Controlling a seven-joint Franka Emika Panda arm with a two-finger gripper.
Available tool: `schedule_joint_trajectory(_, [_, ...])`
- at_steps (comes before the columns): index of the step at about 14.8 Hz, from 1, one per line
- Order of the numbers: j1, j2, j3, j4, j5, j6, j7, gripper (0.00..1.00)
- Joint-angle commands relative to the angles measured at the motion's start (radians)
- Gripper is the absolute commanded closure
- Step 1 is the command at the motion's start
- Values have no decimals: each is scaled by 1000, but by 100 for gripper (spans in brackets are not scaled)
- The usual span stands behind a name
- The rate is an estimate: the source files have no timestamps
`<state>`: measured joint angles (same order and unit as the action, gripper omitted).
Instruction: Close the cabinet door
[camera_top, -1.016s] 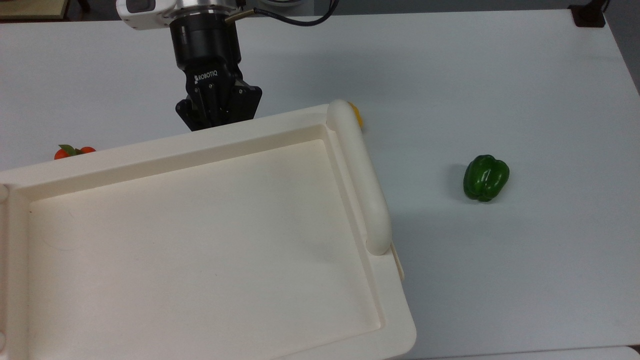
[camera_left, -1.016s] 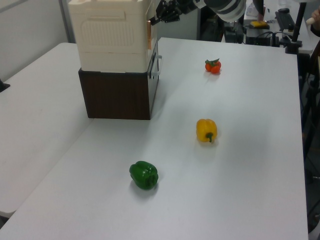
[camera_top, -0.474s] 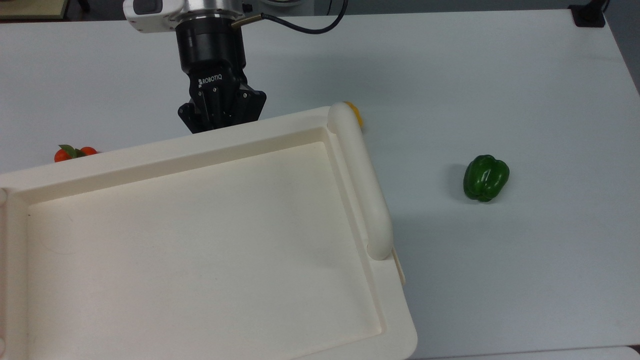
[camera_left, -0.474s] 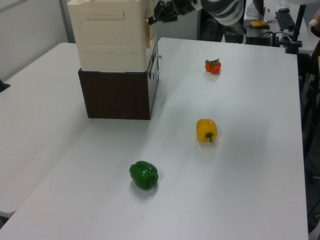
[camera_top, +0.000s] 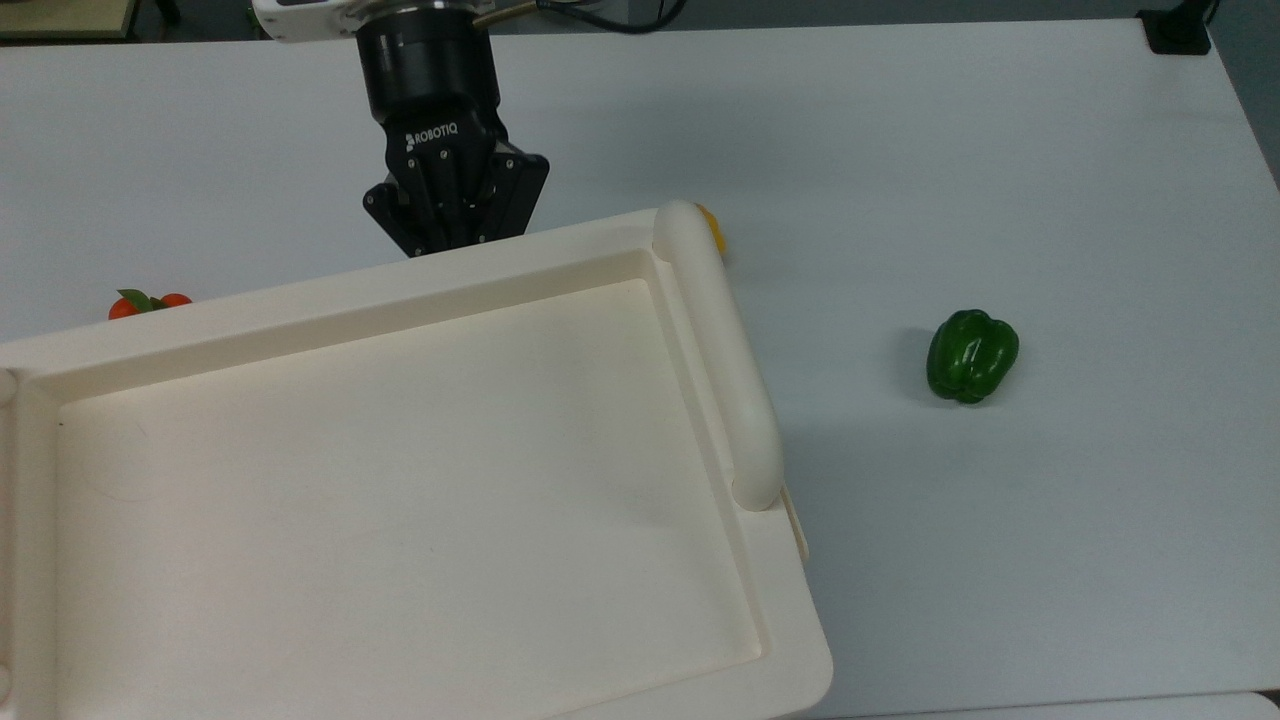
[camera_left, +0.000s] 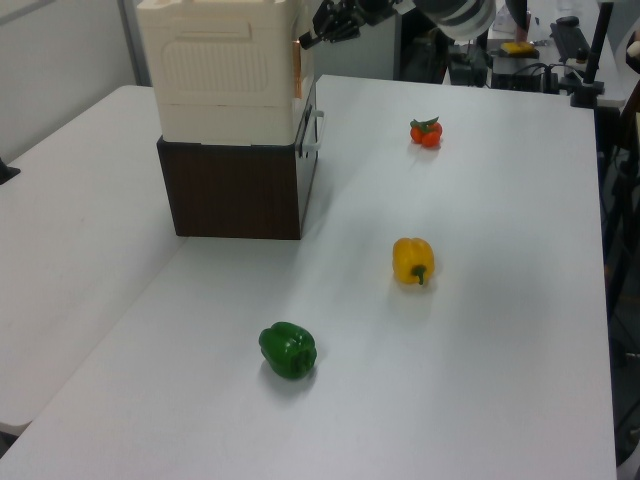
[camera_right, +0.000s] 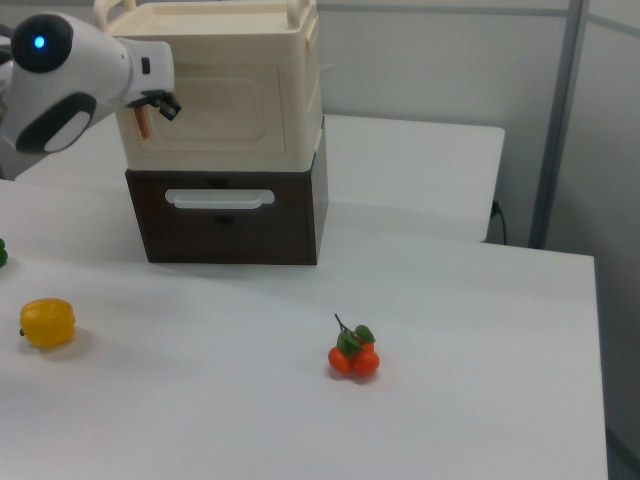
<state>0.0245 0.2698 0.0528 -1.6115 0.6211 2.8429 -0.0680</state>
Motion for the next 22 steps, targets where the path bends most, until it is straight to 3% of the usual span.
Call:
schedule_joint_trajectory(1, [-26, -107, -8, -56, -26, -189, -35, 100])
schedule_joint_trajectory(3, [-32, -167, -19, -77, -179, -407, -9, 100])
schedule_joint_trajectory(5, [-31, -201, -36, -70, -263, -566, 62, 90])
schedule_joint_trajectory(8, [-26, -260, -37, -67, -352, -774, 95, 49])
schedule_joint_trajectory(11, [-20, -303, -41, -38, -385, -997, 105, 19])
schedule_joint_trajectory(12, [-15, -316, -41, -33, -408, -1066, 112, 3])
schedule_joint_trajectory(14, [1, -342, -39, -31, -478, -1175, 143, 0])
schedule_joint_trajectory(17, [38, -340, -31, -31, -524, -1232, 264, 0])
schedule_joint_trajectory(22, [58, -336, -19, -38, -555, -1254, 301, 0])
